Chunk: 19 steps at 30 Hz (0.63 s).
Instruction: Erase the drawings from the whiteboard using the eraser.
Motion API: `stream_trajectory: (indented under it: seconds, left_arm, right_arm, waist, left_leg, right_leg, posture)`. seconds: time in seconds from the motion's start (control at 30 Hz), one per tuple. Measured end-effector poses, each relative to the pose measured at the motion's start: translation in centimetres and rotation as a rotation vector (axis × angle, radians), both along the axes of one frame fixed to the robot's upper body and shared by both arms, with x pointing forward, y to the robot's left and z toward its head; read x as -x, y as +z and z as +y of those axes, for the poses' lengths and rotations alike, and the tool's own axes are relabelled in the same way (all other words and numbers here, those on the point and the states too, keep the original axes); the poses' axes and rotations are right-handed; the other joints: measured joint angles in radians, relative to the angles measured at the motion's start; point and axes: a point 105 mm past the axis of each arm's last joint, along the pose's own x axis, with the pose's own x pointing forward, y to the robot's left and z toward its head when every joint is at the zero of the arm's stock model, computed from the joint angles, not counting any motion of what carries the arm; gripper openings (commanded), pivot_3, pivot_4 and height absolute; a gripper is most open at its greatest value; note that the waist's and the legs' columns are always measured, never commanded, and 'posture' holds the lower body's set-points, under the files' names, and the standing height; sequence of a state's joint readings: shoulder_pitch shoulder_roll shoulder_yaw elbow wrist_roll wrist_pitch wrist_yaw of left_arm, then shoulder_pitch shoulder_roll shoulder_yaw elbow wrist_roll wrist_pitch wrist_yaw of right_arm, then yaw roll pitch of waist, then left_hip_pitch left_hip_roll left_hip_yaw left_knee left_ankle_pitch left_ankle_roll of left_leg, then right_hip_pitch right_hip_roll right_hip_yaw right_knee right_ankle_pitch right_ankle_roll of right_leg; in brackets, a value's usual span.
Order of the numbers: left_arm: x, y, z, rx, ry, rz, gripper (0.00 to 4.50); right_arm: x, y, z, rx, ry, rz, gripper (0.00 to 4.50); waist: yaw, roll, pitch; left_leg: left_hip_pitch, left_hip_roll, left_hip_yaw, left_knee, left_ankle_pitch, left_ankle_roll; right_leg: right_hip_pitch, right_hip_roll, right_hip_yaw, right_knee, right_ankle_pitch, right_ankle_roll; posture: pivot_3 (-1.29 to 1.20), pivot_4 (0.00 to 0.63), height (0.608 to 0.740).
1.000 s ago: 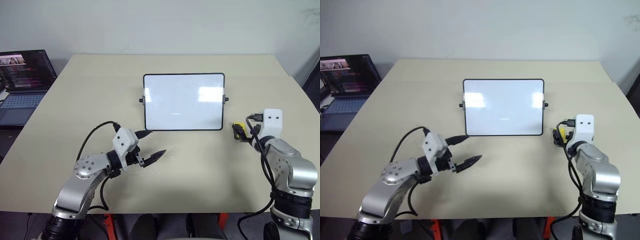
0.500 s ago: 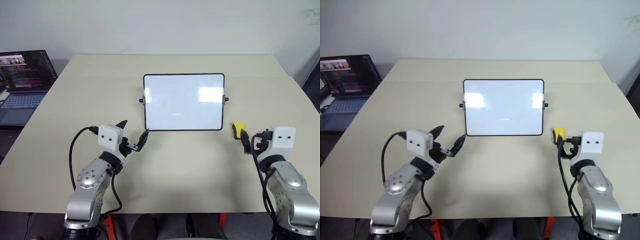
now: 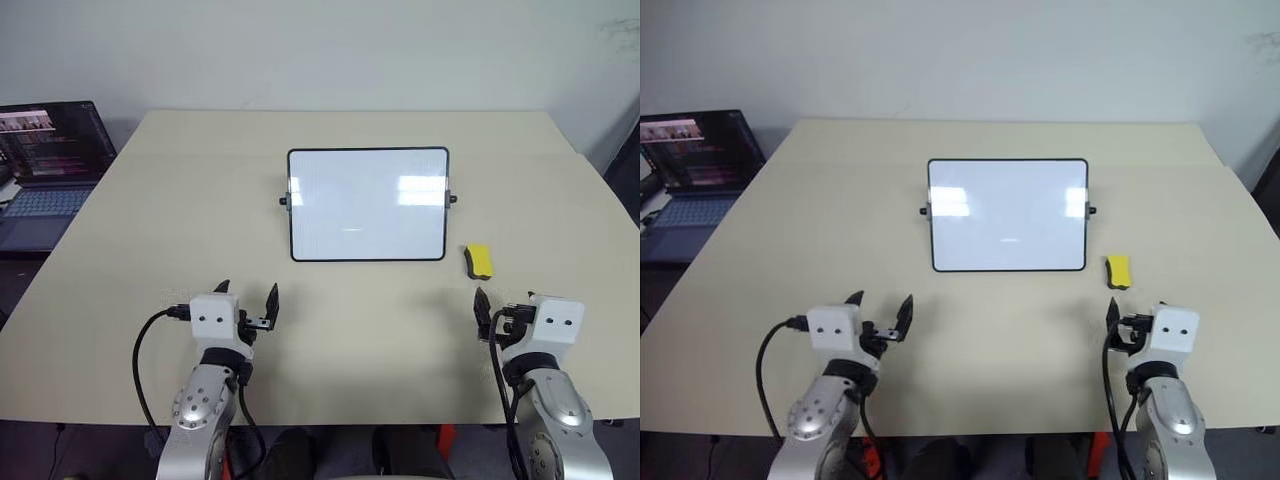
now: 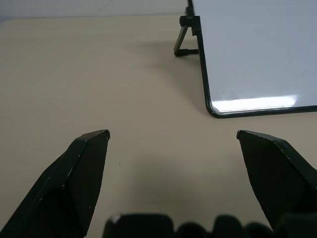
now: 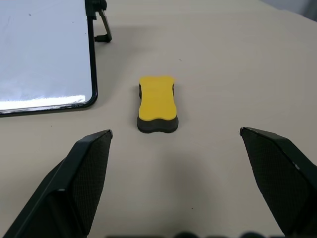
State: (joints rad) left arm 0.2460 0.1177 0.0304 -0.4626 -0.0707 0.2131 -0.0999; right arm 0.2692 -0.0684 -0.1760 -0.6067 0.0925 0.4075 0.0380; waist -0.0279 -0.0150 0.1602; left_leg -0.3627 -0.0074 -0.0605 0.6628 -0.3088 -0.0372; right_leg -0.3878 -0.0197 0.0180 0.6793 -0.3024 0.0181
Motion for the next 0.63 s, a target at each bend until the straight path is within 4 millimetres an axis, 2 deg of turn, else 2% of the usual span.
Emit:
stream_trajectory:
  seconds: [0.2,0.37,0.53,0.63]
  left_arm:
    - [0.6,0.0,-0.1,-0.009,0.01,0.003,4.5]
    - [0.4,0.4,-1.1,-0.017,-0.014,-0.014,4.5]
    - [0.3,0.4,-2.4,-0.027,-0.087,-0.013,4.5]
    - [0.4,0.2,-2.8,-0.026,-0.108,-0.004,4.5]
  right_arm:
    - [0.1,0.3,-0.3,0.012,-0.018,-0.019,4.48]
    - [0.1,0.5,-0.6,0.032,-0.011,-0.021,4.48]
    - [2.6,0.9,-0.5,0.095,-0.007,0.003,4.48]
    - [2.9,1.4,-0.6,0.108,-0.013,-0.009,4.48]
  waist:
    - [0.0,0.0,0.0]
    - [0.0,0.0,0.0]
    - [0.001,0.0,0.0]
    - [-0.001,0.0,0.0]
  left_leg:
    - [0.0,0.0,0.0,0.0,0.0,0.0]
    - [0.0,0.0,0.0,0.0,0.0,0.0]
    - [-0.001,0.0,-0.001,-0.002,0.0,0.0]
    - [0.0,0.0,0.001,0.0,0.0,0.0]
  right_leg:
    - [0.0,0.0,0.0,-0.001,0.0,0.0]
    - [0.0,0.0,0.0,0.0,0.0,0.0]
    - [0.0,0.0,-0.001,0.0,-0.002,0.001]
    - [0.0,0.0,0.001,0.0,-0.001,0.001]
  posture:
    - [0.0,0.15,0.74]
    - [0.0,0.15,0.74]
    - [0.0,0.15,0.74]
    - [0.0,0.15,0.74]
